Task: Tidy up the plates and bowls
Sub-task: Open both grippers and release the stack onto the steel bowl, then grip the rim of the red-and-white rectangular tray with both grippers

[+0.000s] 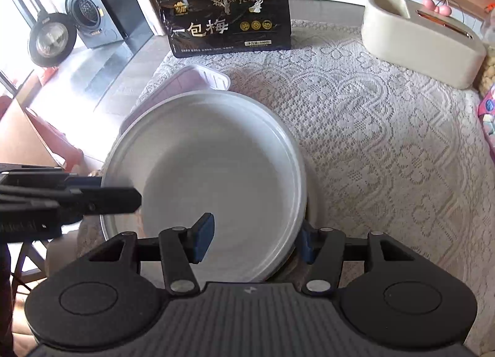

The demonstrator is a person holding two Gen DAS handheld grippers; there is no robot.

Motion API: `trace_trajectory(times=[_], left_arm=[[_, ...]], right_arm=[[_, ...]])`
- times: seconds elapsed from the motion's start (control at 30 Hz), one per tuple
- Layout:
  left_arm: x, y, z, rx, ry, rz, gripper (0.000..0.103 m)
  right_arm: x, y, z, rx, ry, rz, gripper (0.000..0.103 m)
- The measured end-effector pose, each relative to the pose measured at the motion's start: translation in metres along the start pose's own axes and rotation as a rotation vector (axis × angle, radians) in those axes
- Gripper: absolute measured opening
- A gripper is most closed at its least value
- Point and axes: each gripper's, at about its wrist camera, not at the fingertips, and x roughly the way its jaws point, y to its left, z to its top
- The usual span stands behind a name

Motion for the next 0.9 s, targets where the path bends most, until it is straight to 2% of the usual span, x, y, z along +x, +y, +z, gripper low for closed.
trace_trajectory(times=[0.13,0.23,0.3,0.4,0.47,0.57,0.63,0.77,0.9], left_arm=[[-0.022,0.006,0.012,0.003,-0.056,-0.015,0.027],[-0.043,0.018,0.026,-0.01,-0.135,0.014,0.027],[-0.046,0.03,0.038,-0.035,-0.169,0.079,0.027],[-0.031,0.053,0.06,-0.032,-0.163,0.244,0.027],[-0.008,0.075,0.076,-0.037,-0.106,0.331,0.027],[0.026,0.105,0.093,-0.09,-0.04,0.374,0.027],[0.043,0.119,0.1,-0.11,-0.001,0.369,0.027],[0.066,0.135,0.104,-0.159,0.049,0.319,0.028],[0.074,0.148,0.093,-0.196,0.087,0.287,0.028]], right_arm=[[-0.021,0.001,0.007,-0.048,-0.081,-0.039,0.056],[-0.044,0.004,0.022,-0.091,-0.179,-0.068,0.056],[-0.054,0.008,0.039,-0.102,-0.224,-0.069,0.057],[-0.051,0.02,0.072,-0.089,-0.222,-0.045,0.057],[-0.036,0.03,0.096,-0.058,-0.163,-0.009,0.057],[0.004,0.047,0.128,-0.002,-0.037,0.024,0.057],[0.032,0.057,0.145,0.02,0.036,0.008,0.056],[0.087,0.064,0.161,0.108,0.196,-0.035,0.039],[0.125,0.069,0.167,0.147,0.299,-0.096,0.04]])
